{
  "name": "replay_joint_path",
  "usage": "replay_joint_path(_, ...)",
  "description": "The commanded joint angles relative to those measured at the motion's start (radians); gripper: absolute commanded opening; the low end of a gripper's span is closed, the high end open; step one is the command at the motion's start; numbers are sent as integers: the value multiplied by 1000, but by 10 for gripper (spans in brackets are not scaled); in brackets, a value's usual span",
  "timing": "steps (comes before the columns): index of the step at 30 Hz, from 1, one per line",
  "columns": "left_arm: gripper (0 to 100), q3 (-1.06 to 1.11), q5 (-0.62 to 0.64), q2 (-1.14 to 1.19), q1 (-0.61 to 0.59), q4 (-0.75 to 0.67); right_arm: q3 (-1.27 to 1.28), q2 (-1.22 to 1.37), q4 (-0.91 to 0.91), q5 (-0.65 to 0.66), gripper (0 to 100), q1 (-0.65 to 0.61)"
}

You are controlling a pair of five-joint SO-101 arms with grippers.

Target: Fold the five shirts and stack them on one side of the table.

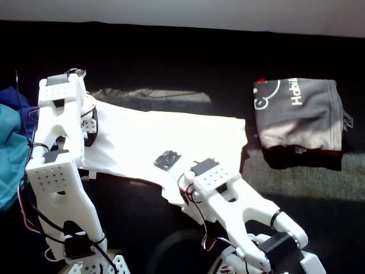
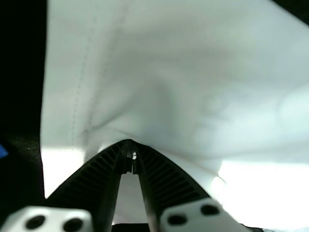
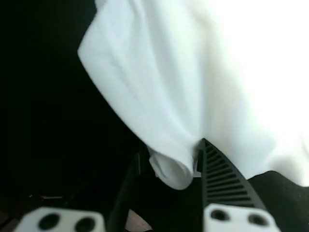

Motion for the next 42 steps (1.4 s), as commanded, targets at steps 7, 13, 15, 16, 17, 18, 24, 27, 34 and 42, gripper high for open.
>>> replay_joint_path(7, 9, 1, 3, -1, -21, -41, -127, 2, 131, 74, 187, 56)
replay_joint_path(13, 9, 1, 3, -1, -21, -41, -191, 1, 185, 74, 187, 116)
replay_joint_path(15, 9, 1, 3, -1, -21, -41, -252, -21, 251, 74, 187, 114)
replay_joint_path(16, 9, 1, 3, -1, -21, -41, -285, -41, 282, 74, 187, 113)
replay_joint_path(17, 9, 1, 3, -1, -21, -41, -315, -65, 311, 75, 187, 113)
replay_joint_path(18, 9, 1, 3, -1, -21, -41, -343, -93, 334, 75, 187, 113)
replay_joint_path(24, 9, 1, 3, -1, -21, -41, -369, -191, 337, 64, 190, 30)
replay_joint_path(27, 9, 1, 3, -1, -21, -41, -282, -150, 226, -15, 199, -71)
replay_joint_path(34, 9, 1, 3, -1, -21, -41, -189, 61, 15, -132, 267, -186)
replay_joint_path(42, 9, 1, 3, -1, -21, -41, -193, 177, -13, -164, 269, -283)
